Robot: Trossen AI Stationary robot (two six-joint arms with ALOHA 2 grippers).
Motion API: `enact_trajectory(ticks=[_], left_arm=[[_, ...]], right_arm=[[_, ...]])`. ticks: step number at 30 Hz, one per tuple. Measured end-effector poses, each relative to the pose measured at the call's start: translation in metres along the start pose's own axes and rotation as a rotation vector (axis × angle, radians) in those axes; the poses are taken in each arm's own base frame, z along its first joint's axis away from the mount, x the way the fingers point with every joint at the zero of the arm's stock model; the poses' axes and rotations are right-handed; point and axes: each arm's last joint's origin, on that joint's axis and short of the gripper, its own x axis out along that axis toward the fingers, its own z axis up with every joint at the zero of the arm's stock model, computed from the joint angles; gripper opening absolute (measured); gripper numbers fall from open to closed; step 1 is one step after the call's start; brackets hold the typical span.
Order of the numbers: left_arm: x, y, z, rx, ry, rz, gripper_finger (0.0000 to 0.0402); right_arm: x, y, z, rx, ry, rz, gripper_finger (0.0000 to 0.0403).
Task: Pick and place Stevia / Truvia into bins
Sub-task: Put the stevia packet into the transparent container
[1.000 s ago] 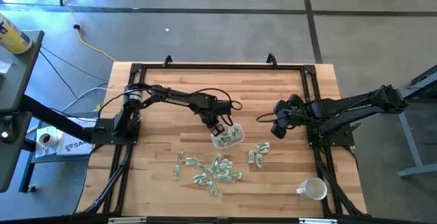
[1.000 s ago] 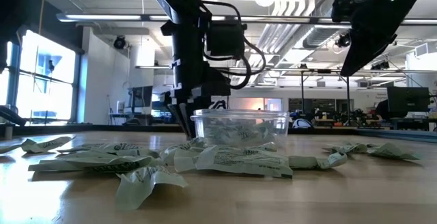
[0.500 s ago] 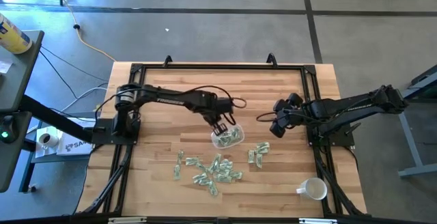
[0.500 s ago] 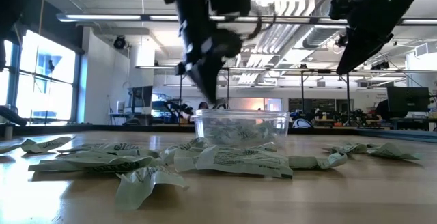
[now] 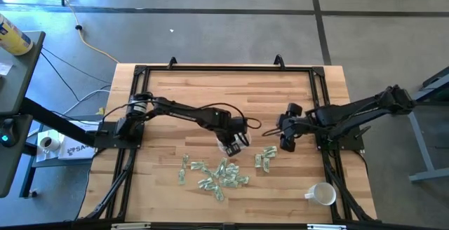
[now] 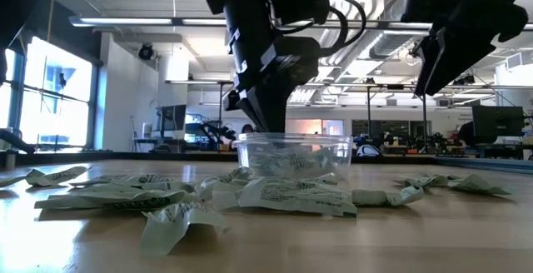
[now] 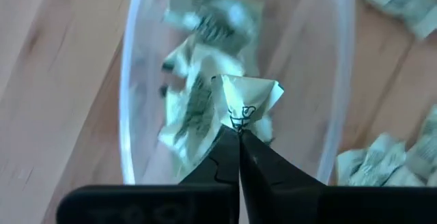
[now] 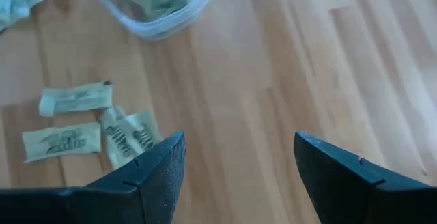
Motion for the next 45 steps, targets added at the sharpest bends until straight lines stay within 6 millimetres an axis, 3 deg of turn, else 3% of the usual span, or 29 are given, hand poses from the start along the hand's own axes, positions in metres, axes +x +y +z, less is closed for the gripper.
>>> enact_trajectory(ticks=[4,10,16,22,36,45], left_arm=[[-0.002,0.001,0.0,0.014,-0.011,0.035,0.006],[-0.003,0.01,0.0,0.088,-0.001,0.117,0.0128],[-0.006,0.045,0.012,0.087,0.018,0.185,0.0181],[-0.018,0.074,0.023,0.028,0.033,0.117,0.0192],[-0.088,0.041,0.003,0.079,-0.047,-0.002,0.0178],[-0.121,0.046,-0.008,0.004,-0.091,0.084,0.0177]], right_arm=[[0.013,0.014,0.0,-0.081,0.045,0.046,0.0261],[0.04,0.035,-0.001,-0.198,0.133,0.127,0.0261],[0.054,0.044,-0.003,-0.229,0.168,0.145,0.0261],[0.065,0.047,-0.005,-0.228,0.212,0.149,0.0261],[0.076,0.051,-0.002,-0.193,0.205,0.174,0.026],[0.088,0.057,-0.003,-0.191,0.218,0.205,0.0211]])
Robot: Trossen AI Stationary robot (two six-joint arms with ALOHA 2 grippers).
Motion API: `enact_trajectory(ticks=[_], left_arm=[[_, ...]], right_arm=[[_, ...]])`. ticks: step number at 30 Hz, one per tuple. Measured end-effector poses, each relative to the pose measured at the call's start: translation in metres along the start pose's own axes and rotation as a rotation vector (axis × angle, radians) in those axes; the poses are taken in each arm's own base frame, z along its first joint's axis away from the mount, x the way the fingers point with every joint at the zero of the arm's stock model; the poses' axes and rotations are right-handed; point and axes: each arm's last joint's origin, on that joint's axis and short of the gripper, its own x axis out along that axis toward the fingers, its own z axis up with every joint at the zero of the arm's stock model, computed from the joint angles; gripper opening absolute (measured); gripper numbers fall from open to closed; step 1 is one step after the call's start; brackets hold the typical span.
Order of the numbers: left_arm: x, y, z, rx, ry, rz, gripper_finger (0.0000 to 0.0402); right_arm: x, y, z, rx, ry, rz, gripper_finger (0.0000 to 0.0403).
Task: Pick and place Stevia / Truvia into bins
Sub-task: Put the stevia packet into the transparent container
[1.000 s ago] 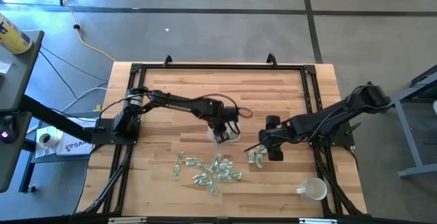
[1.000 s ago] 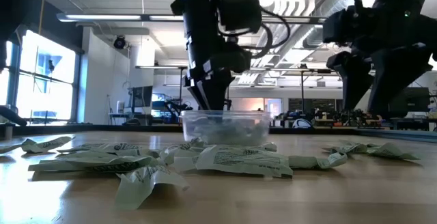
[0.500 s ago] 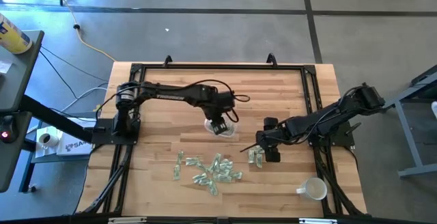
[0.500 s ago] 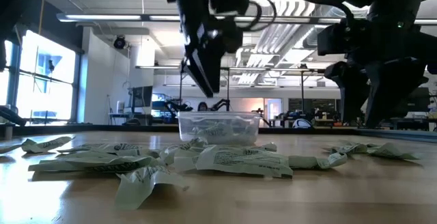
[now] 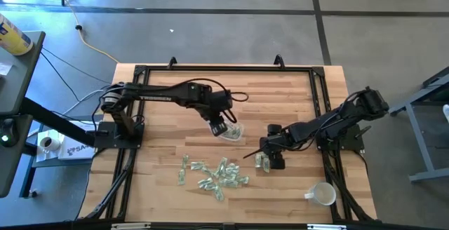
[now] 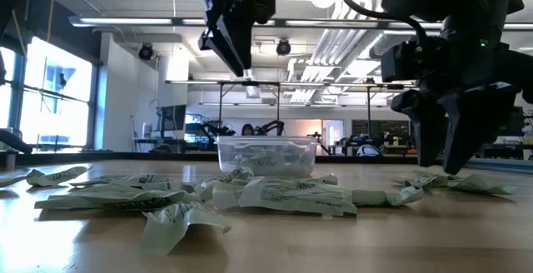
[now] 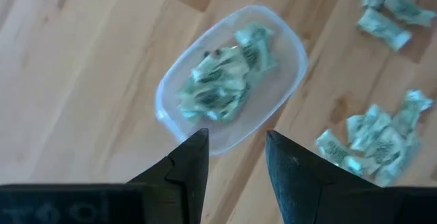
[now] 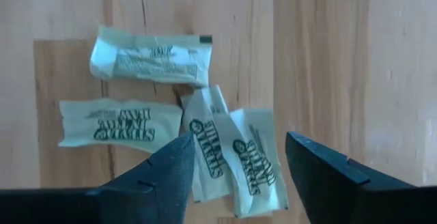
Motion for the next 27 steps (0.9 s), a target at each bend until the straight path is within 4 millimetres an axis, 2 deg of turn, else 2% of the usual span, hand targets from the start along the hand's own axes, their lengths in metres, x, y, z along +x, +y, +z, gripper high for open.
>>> enact_trajectory(ticks=[7,11,17,27], left_arm=[[-0.004,0.003,-0.005,-0.024,0.032,0.044,0.0177],[-0.004,0.003,-0.006,-0.025,0.034,0.045,0.0177],[-0.008,0.005,-0.01,-0.023,0.059,0.068,0.0177],[-0.024,0.011,-0.016,-0.022,0.044,0.134,0.0177]], right_arm=[[0.0,-0.004,0.0,0.013,0.02,0.007,0.0143],[0.001,-0.013,0.002,0.021,0.019,-0.005,0.0122],[0.002,-0.025,0.004,0.023,0.027,0.022,0.0125],[0.016,-0.024,0.004,0.011,0.082,0.073,0.0153]])
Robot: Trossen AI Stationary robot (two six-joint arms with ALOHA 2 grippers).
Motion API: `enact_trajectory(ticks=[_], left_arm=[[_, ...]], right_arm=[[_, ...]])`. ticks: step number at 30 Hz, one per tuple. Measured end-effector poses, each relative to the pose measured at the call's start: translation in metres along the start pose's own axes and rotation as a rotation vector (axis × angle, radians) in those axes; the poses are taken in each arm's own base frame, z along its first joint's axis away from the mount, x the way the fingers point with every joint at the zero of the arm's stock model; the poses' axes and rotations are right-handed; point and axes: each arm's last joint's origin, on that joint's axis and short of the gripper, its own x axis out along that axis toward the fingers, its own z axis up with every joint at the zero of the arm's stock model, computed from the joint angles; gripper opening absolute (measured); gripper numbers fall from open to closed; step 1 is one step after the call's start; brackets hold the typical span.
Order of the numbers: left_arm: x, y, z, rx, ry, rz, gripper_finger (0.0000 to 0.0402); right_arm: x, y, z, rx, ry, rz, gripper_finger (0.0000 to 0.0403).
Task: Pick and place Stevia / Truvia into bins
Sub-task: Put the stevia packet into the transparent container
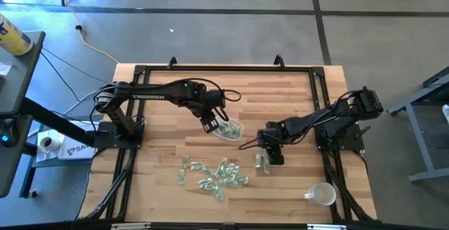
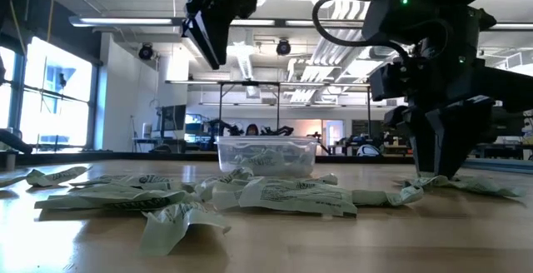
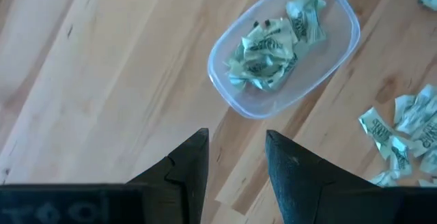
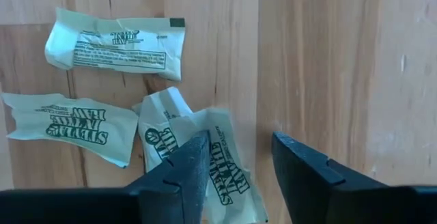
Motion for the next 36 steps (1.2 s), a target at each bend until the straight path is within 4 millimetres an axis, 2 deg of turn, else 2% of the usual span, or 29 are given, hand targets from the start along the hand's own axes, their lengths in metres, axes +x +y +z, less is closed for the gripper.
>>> enact_trajectory(ticks=[5,11,13,17,22,27,32,36], left_arm=[[-0.009,0.003,-0.002,-0.005,-0.02,0.001,0.0177],[-0.01,0.004,-0.003,-0.006,-0.024,0.01,0.0177],[-0.011,0.004,-0.003,-0.016,-0.027,0.014,0.0177],[-0.012,0.005,-0.005,-0.035,-0.017,0.022,0.0177],[-0.013,0.006,-0.005,-0.052,-0.021,0.021,0.0177],[-0.015,0.007,-0.006,-0.065,-0.032,0.044,0.0177],[-0.016,0.008,-0.008,-0.07,-0.034,0.047,0.0177],[-0.016,0.017,-0.027,-0.118,-0.04,0.052,0.0177]], right_arm=[[-0.001,-0.003,0.0,0.013,0.002,-0.001,0.0128],[-0.001,-0.01,0.0,0.026,0.01,-0.003,0.0029],[-0.002,-0.013,0.0,0.036,0.011,-0.006,0.0008],[-0.012,-0.016,0.005,0.058,0.008,-0.023,0.0013],[-0.053,-0.02,0.023,0.075,-0.131,-0.055,0.0004],[-0.082,-0.041,0.043,0.154,-0.286,-0.065,0.0002],[-0.089,-0.06,0.075,0.163,-0.427,-0.021,0.0001],[-0.083,-0.064,0.098,0.125,-0.446,-0.022,0.0001]])
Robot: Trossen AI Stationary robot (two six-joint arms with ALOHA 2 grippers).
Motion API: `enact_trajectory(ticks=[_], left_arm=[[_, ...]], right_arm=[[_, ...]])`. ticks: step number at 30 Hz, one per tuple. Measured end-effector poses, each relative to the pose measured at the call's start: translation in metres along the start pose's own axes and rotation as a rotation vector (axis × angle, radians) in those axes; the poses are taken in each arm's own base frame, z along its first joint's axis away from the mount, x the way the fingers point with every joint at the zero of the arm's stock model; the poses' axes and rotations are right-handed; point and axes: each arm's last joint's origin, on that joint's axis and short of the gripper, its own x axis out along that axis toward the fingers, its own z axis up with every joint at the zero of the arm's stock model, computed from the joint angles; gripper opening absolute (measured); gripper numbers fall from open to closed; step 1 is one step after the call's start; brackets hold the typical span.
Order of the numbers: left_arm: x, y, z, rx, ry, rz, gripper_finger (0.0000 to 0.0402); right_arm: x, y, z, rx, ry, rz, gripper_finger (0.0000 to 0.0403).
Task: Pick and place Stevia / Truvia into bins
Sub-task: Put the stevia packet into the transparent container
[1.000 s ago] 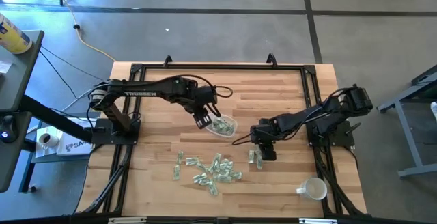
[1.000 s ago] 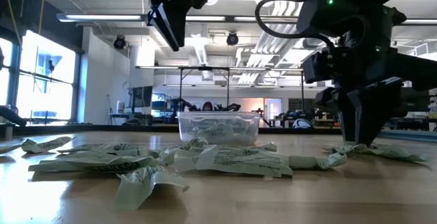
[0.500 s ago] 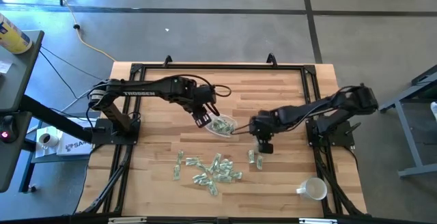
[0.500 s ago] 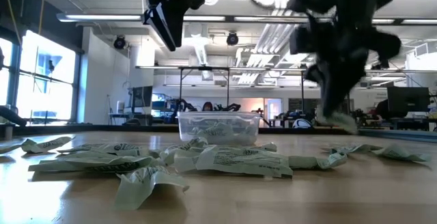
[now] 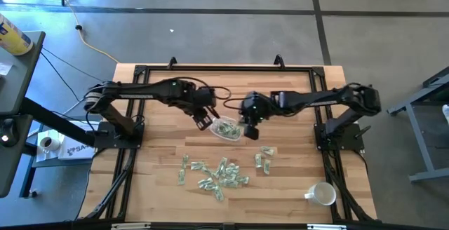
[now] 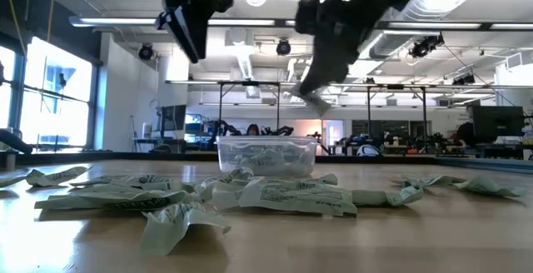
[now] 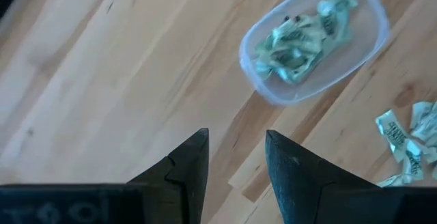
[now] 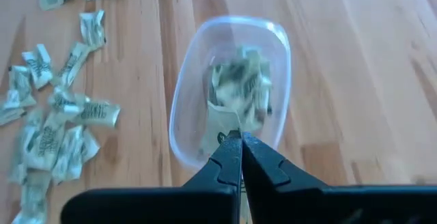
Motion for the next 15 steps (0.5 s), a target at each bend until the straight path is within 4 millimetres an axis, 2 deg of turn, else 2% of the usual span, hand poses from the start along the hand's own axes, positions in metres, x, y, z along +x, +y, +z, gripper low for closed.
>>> enact_trajectory(ticks=[4,9,12,15], left_arm=[[0.007,0.016,-0.03,-0.098,-0.056,-0.043,0.0177],[0.028,0.03,-0.064,-0.161,-0.127,-0.139,0.0177],[0.048,0.033,-0.078,-0.164,-0.165,-0.192,0.0177],[0.071,0.033,-0.09,-0.164,-0.165,-0.233,0.0177]], right_arm=[[0.022,-0.001,0.007,-0.032,0.017,0.019,0.0006],[0.046,-0.003,0.005,-0.038,0.027,0.011,0.0017],[0.051,-0.006,0.004,-0.03,0.036,-0.012,0.0031],[0.045,-0.006,0.003,-0.024,0.052,-0.036,0.0054]])
